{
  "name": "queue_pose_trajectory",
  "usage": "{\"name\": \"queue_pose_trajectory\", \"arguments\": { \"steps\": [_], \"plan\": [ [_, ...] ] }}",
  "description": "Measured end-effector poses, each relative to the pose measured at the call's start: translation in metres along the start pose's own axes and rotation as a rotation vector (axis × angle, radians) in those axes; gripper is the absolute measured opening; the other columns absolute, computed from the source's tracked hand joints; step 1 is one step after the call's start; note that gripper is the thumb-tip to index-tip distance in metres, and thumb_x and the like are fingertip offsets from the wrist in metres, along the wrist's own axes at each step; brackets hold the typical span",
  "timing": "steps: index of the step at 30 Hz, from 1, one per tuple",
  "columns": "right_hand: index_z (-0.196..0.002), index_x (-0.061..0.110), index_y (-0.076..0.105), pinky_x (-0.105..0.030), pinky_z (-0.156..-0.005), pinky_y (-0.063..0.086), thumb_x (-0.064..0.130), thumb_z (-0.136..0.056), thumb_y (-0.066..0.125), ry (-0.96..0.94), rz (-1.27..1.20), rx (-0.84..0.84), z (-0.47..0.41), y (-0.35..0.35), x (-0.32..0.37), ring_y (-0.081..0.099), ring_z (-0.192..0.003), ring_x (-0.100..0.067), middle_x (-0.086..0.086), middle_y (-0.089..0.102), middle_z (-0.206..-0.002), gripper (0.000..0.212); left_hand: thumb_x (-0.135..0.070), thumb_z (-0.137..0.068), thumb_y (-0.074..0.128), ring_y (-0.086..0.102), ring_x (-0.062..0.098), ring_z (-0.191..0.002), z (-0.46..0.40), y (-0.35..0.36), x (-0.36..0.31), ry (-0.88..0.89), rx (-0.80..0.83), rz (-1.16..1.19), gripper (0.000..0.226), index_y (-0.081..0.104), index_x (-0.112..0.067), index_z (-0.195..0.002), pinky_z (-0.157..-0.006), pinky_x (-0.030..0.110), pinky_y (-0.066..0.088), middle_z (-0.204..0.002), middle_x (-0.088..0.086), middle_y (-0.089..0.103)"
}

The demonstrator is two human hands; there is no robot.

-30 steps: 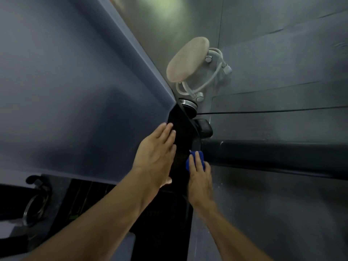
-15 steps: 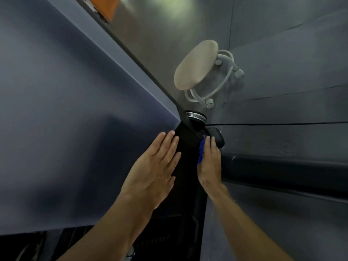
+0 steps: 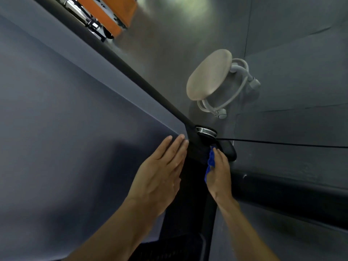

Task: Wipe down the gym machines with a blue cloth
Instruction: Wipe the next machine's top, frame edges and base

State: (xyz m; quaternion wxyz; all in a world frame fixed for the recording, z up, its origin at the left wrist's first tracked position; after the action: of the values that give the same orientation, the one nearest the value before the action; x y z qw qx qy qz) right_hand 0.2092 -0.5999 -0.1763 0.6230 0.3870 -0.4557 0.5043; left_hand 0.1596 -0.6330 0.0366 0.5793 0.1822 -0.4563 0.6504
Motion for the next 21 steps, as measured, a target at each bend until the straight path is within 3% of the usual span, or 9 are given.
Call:
{"name": "queue_pose_trajectory", "arguments": {
  "steps": [3,4,7,8,10,15,19,21],
  "plan": [
    [-0.155,0.024,0.039,-0.004,-0.097,0.033,-0.001,-0.103,0.046,-0.021,-0.111,0.039,-0.005,-0.006,0.021,0.044,-0.13,-0.001,0.013,0.041,-0.148,0.058,-0.043,-0.11,0.008,-0.038,0.042,-0.149,-0.002,-0.012,0.024,-0.047,-0.062,-0.001,0.073,-0.029,0.001,-0.155,-0.12,0.056,-0.026,-0.161,0.025,-0.036],
    [-0.154,0.026,0.041,-0.004,-0.099,0.034,-0.001,-0.103,0.047,-0.082,-0.112,0.056,-0.006,-0.008,0.034,0.043,-0.131,0.001,0.014,0.041,-0.148,0.058,-0.042,-0.11,0.007,-0.037,0.043,-0.149,-0.003,-0.015,0.029,-0.054,-0.066,-0.003,0.071,-0.028,0.0,-0.156,-0.12,0.056,-0.026,-0.161,0.026,-0.036],
    [-0.144,0.022,0.054,-0.027,-0.118,0.036,-0.006,-0.099,0.051,-0.349,-0.051,0.101,-0.019,-0.012,0.071,0.043,-0.139,-0.01,0.007,0.046,-0.149,0.053,-0.042,-0.11,0.005,-0.037,0.045,-0.148,-0.003,-0.022,0.042,-0.067,-0.048,-0.021,0.07,-0.028,-0.003,-0.157,-0.118,0.057,-0.028,-0.162,0.027,-0.034],
    [-0.14,0.021,0.058,-0.029,-0.119,0.035,-0.009,-0.096,0.052,-0.412,-0.04,0.141,-0.023,-0.011,0.081,0.043,-0.14,-0.011,0.007,0.046,-0.149,0.054,-0.043,-0.11,0.005,-0.037,0.045,-0.148,-0.001,-0.025,0.046,-0.073,-0.045,-0.026,0.07,-0.028,-0.004,-0.157,-0.117,0.057,-0.029,-0.162,0.027,-0.034],
    [-0.133,0.021,0.065,-0.024,-0.118,0.034,-0.013,-0.089,0.054,-0.478,-0.046,0.225,-0.029,-0.012,0.098,0.044,-0.14,-0.011,0.009,0.046,-0.15,0.056,-0.045,-0.11,0.006,-0.039,0.045,-0.147,0.002,-0.03,0.053,-0.087,-0.049,-0.021,0.07,-0.028,-0.007,-0.158,-0.115,0.057,-0.032,-0.161,0.027,-0.036],
    [-0.126,0.026,0.072,-0.008,-0.108,0.032,0.008,-0.098,0.062,-0.459,-0.073,0.4,-0.039,-0.021,0.11,0.044,-0.137,0.002,0.015,0.044,-0.151,0.035,-0.044,-0.11,0.008,-0.041,0.046,-0.146,0.007,-0.033,0.06,-0.094,-0.05,-0.01,0.071,-0.028,-0.007,-0.158,-0.113,0.057,-0.035,-0.159,0.029,-0.038],
    [-0.127,0.022,0.072,-0.016,-0.11,0.038,0.01,-0.099,0.065,-0.52,-0.052,0.378,-0.041,-0.026,0.127,0.05,-0.132,0.0,0.011,0.052,-0.145,0.032,-0.042,-0.11,0.011,-0.04,0.046,-0.146,0.007,-0.034,0.062,-0.102,-0.054,0.015,0.07,-0.026,-0.008,-0.159,-0.111,0.057,-0.037,-0.156,0.029,-0.04],
    [-0.141,0.021,0.061,-0.016,-0.11,0.038,0.009,-0.098,0.065,-0.582,-0.04,0.378,-0.042,-0.025,0.148,0.05,-0.132,0.002,0.009,0.054,-0.143,0.044,-0.043,-0.11,0.012,-0.04,0.047,-0.145,0.008,-0.037,0.067,-0.113,-0.062,0.02,0.071,-0.026,-0.009,-0.159,-0.111,0.058,-0.037,-0.155,0.03,-0.04]
  ]
}}
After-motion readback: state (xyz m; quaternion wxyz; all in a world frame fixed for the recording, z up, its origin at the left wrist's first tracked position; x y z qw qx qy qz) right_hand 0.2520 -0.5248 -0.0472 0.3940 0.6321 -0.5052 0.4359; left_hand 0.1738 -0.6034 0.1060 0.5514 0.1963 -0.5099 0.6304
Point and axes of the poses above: each hand's wrist, its own z-axis away from the middle knuckle, its own y-axis out of the palm, x = y × z, the point moved 9 cm from there along -z, towards the middle knuckle
